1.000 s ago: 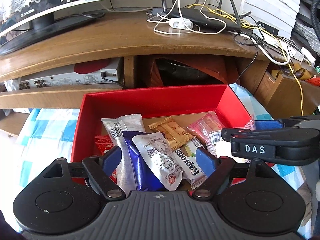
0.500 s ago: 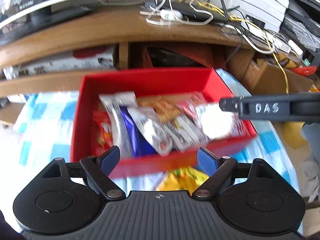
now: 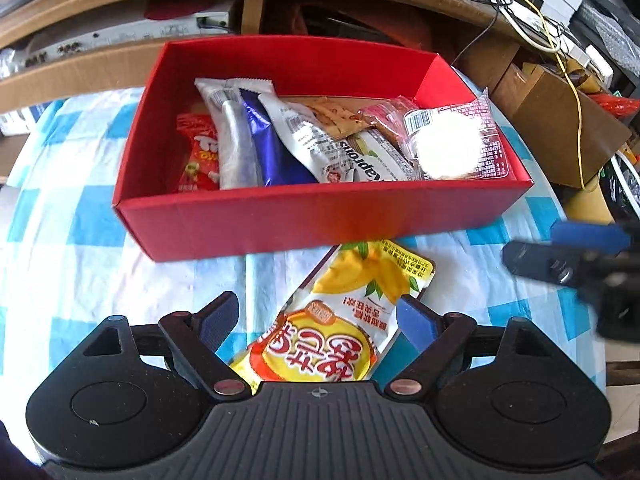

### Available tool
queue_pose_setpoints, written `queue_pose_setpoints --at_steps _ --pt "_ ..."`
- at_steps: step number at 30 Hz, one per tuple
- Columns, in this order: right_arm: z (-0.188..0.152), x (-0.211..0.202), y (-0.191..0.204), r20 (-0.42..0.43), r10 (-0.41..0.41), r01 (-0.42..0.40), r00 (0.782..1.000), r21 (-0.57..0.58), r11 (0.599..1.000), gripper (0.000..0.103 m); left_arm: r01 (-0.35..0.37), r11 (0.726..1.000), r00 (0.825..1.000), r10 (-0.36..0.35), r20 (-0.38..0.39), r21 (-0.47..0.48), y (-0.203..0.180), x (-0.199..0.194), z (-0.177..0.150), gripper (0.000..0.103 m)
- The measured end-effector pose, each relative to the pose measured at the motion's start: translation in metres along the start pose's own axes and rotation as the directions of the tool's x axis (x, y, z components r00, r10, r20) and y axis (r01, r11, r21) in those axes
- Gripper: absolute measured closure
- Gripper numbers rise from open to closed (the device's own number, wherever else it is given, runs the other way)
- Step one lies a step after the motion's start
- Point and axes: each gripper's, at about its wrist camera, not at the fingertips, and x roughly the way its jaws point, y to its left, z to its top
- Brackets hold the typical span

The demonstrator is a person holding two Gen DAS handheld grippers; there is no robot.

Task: Organize snacks
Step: 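Move both tools back out of the box toward the remaining snacks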

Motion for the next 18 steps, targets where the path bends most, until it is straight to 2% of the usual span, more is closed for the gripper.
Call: queue_pose_setpoints --at_steps 6,9,12,14,18 --pt "-0.021 0.027 0.012 -0.135 0.073 -0.062 0.988 0.087 0.994 0.027 -0.021 0.997 0.997 0.026 0.068 -0.072 0.025 -0.036 -0.011 0.012" --pt "-0.027 0.039 0.023 -0.153 0.08 -0.056 0.985 0.156 0.986 0.027 -0.016 0.992 0.993 0.03 0.113 -0.125 0.047 -0.053 -0.013 0.012" --pt "-0.023 0.053 0.03 -0.146 0.097 -0.05 0.985 0.296 0.954 0.027 -0.02 0.984 0.989 0.046 0.143 -0.179 0.069 -0.063 -0.018 0.012" --pt "-0.018 0.06 0.04 -0.132 0.072 -0.021 0.989 0.351 0.936 0.025 -0.007 0.979 0.987 0.04 0.155 -0.205 0.081 -0.069 -0.02 0.012" --pt "-0.009 0.074 0.063 -0.146 0.011 0.05 0.989 0.412 0.91 0.014 -0.004 0.973 0.984 0.044 0.17 -0.229 0.096 -0.077 -0.025 0.012"
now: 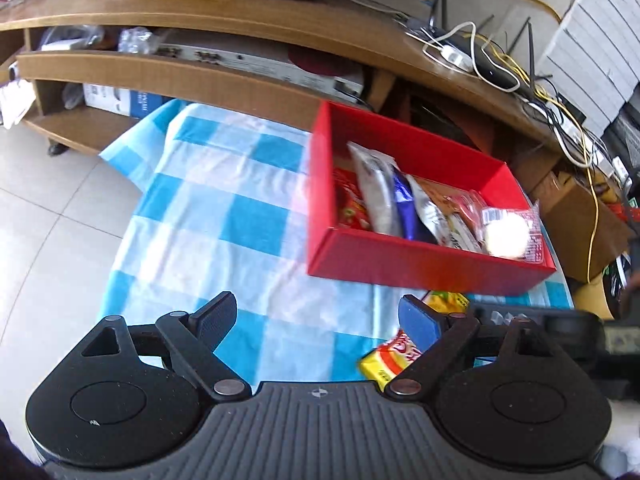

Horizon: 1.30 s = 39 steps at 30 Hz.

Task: Organize snacks
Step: 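Move both tools back out of the box toward the remaining snacks, then grasp the sausage pack with left gripper while right grasps the yellow mango pouch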

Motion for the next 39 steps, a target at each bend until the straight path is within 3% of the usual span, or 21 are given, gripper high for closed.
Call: queue_pose_setpoints --at_steps 6,10,16,19,22,26,29,34,36,39 --pt "-0.006 0.022 0.022 0.024 -0.106 0.105 0.994 0.042 0.994 0.0 0.035 0.999 0.999 -0.035 0.006 -0.028 0.013 -0.004 0.001 0.011" --pt "-0.018 0.03 0.043 0.019 -0.158 0.159 0.987 -0.134 0.978 0.0 0.045 0.999 0.999 -0.045 0.013 -0.01 0.011 -0.008 -0.001 0.01" --pt "-0.021 0.01 0.009 -0.076 -0.11 0.084 0.991 -0.286 0.954 0.021 0.084 0.996 0.997 -0.084 -0.002 0.008 0.006 -0.01 -0.004 0.009" --pt "-0.029 -0.007 -0.015 -0.096 -0.172 0.12 0.98 -0.399 0.909 0.03 0.113 0.993 0.993 -0.112 -0.027 0.041 -0.003 -0.009 -0.01 0.009" --pt "-0.033 -0.017 -0.044 -0.099 -0.211 0.144 0.973 -0.452 0.88 0.032 0.141 0.988 0.988 -0.136 -0.071 0.069 -0.012 -0.005 -0.019 0.009" --pt "-0.037 -0.022 -0.061 -0.095 -0.185 0.117 0.978 -0.486 0.866 0.03 0.169 0.985 0.976 -0.17 -0.137 -0.019 -0.014 0.003 -0.035 0.008" --pt "-0.045 -0.02 -0.061 -0.073 -0.179 0.114 0.981 -0.532 0.839 0.026 0.145 0.983 0.971 -0.163 -0.174 -0.116 -0.016 0.006 -0.049 0.008" --pt "-0.043 -0.02 -0.08 -0.057 -0.062 0.024 0.996 -0.518 0.855 0.009 0.068 0.979 0.97 -0.109 -0.215 -0.191 -0.027 0.014 -0.073 0.008" --pt "-0.042 -0.02 -0.079 -0.081 -0.034 -0.015 0.996 -0.541 0.841 0.0 0.018 0.981 0.968 -0.065 -0.24 -0.194 -0.035 0.025 -0.076 0.008" --pt "-0.047 -0.015 -0.079 -0.078 -0.046 -0.009 0.996 -0.598 0.802 0.0 -0.037 0.976 0.974 -0.012 -0.224 -0.213 -0.046 0.035 -0.077 0.0"
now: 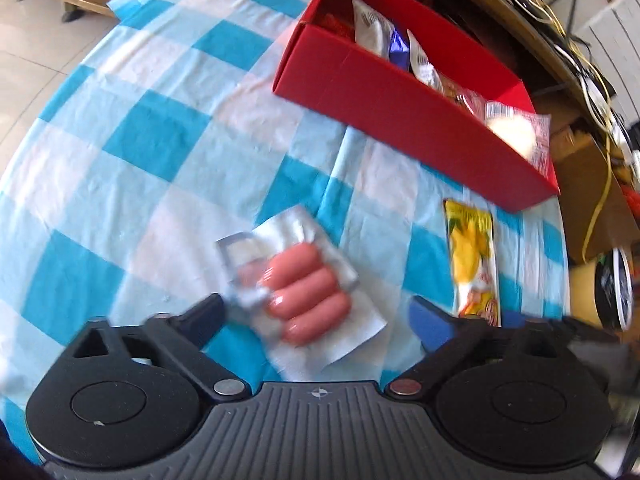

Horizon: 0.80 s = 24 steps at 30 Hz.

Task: Organize snacks
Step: 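Grasp the sausage pack with left gripper while right grasps the yellow mango pouch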

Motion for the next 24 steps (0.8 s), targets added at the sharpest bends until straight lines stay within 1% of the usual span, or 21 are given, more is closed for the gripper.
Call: queue_pose_setpoints --at_steps 2,4,5,6,7,8,9,10,11,13,16,19,22,23,24 --pt "-0.002 0.0 -0.004 0.01 -0.013 0.012 1.0 0.003 1.0 0.0 -0.052 0.998 0.998 0.051 0.025 0.02 -0.011 0.006 0.0 0.001" --pt "-0.005 -0.007 -0.011 0.016 -0.01 0.01 1.0 -0.007 1.0 0.001 -0.115 0.99 0.993 0.112 0.038 0.086 -0.022 0.011 -0.002 0.002" --pt "-0.007 -0.012 -0.015 0.026 -0.01 0.01 1.0 -0.009 1.0 0.006 -0.138 0.983 0.99 0.134 0.043 0.122 -0.026 0.011 -0.005 0.004" --pt "-0.009 -0.017 -0.018 0.037 -0.009 0.009 0.999 0.0 1.0 0.019 -0.161 0.974 0.987 0.155 0.049 0.162 -0.029 0.012 -0.009 0.007" --pt "-0.01 -0.02 -0.021 0.045 -0.012 0.012 0.999 0.006 1.0 0.028 -0.179 0.964 0.984 0.172 0.053 0.196 -0.031 0.012 -0.011 0.009" --pt "-0.012 -0.022 -0.024 0.044 0.002 -0.003 0.999 0.014 1.0 0.029 -0.187 0.957 0.982 0.179 0.056 0.222 -0.032 0.01 -0.013 0.014" --pt "-0.014 -0.024 -0.025 0.044 0.007 -0.008 0.999 0.017 1.0 0.029 -0.189 0.952 0.982 0.181 0.055 0.241 -0.031 0.008 -0.014 0.021" --pt "-0.017 -0.025 -0.024 0.045 0.003 -0.003 0.999 0.006 1.0 0.03 -0.192 0.947 0.981 0.184 0.053 0.259 -0.029 0.006 -0.014 0.025" --pt "-0.019 -0.026 -0.02 0.047 -0.005 0.006 0.999 -0.013 1.0 0.03 -0.194 0.942 0.981 0.188 0.048 0.274 -0.027 0.004 -0.014 0.032" --pt "-0.022 -0.026 -0.013 0.045 -0.007 0.008 0.999 -0.04 0.999 0.031 -0.179 0.942 0.984 0.178 0.027 0.284 -0.021 -0.001 -0.014 0.036" --pt "-0.024 -0.027 -0.005 0.044 0.001 0.002 0.999 -0.056 0.998 0.031 -0.176 0.941 0.984 0.177 0.024 0.291 -0.014 -0.009 -0.017 0.037" --pt "-0.023 -0.027 -0.003 0.041 0.0 0.002 0.999 -0.053 0.999 0.031 -0.147 0.95 0.989 0.148 0.017 0.277 -0.01 -0.012 -0.019 0.041" --pt "-0.021 -0.025 -0.003 0.036 0.002 -0.001 0.999 -0.045 0.999 0.031 -0.135 0.95 0.991 0.136 0.014 0.281 -0.01 -0.012 -0.018 0.045" --pt "-0.02 -0.025 -0.003 0.035 0.006 -0.004 0.999 -0.042 0.999 0.031 -0.13 0.954 0.991 0.131 0.015 0.27 -0.008 -0.014 -0.018 0.045" --pt "-0.02 -0.025 -0.004 0.035 0.01 -0.008 0.999 -0.039 0.999 0.031 -0.125 0.959 0.992 0.124 0.018 0.255 -0.008 -0.016 -0.017 0.04"
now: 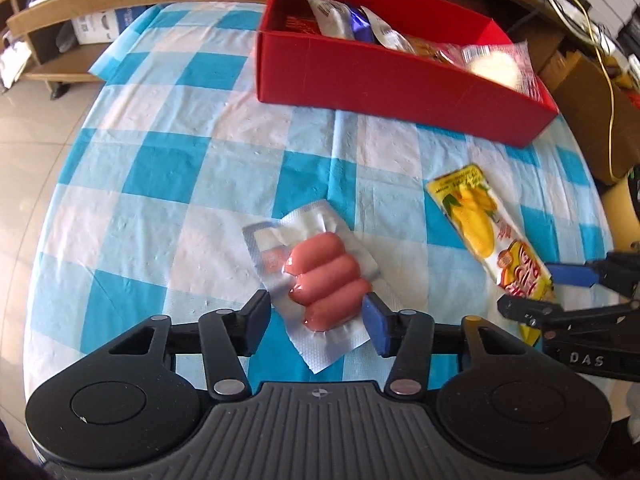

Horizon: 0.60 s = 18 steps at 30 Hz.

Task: Organize snacks
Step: 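Grasp the sausage pack with left gripper while right grasps the yellow mango pouch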

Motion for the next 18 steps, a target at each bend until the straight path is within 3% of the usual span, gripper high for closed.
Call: queue_pose_setpoints --at_steps 1,2,3,5,7,10,12,15,18 --pt "0.0 0.0 0.0 -0.001 0.003 -0.003 1.0 0.003 1.0 0.031 0.014 1.0 1.0 -0.014 0.008 -0.014 0.001 -0.002 0.001 0.034" --pt "0.0 0.0 -0.001 -0.004 0.007 -0.007 1.0 0.006 1.0 0.031 0.03 0.999 0.999 -0.03 0.016 -0.024 0.0 -0.004 0.004 0.019" --pt "0.0 0.0 -0.003 -0.005 0.012 -0.012 1.0 0.011 1.0 0.031 0.044 0.999 0.999 -0.043 0.028 -0.026 -0.001 -0.007 0.007 0.012" --pt "-0.001 -0.001 -0.004 -0.006 0.019 -0.019 1.0 0.018 1.0 0.031 0.067 0.997 0.997 -0.068 0.031 0.038 -0.01 -0.01 0.013 0.012" --pt "-0.001 -0.001 -0.007 -0.008 0.024 -0.024 1.0 0.025 0.999 0.031 0.055 0.982 0.998 -0.058 0.012 0.181 -0.025 -0.011 0.019 0.008" --pt "-0.001 -0.002 -0.009 -0.014 0.036 -0.036 0.999 0.035 0.999 0.031 0.041 0.907 0.999 -0.033 -0.026 0.42 -0.042 -0.004 0.023 0.003" --pt "-0.001 -0.004 -0.01 -0.013 0.05 -0.049 0.999 0.038 0.998 0.03 0.05 0.85 0.998 -0.021 -0.063 0.524 -0.048 0.002 0.022 0.003" --pt "0.001 -0.004 -0.012 -0.017 0.067 -0.066 0.998 0.05 0.997 0.03 0.05 0.79 0.997 0.001 -0.083 0.611 -0.047 0.012 0.018 0.001" --pt "0.004 -0.003 -0.01 -0.026 0.078 -0.076 0.997 0.055 0.996 0.03 0.117 0.763 0.99 -0.042 -0.132 0.636 -0.043 0.021 0.016 0.001"
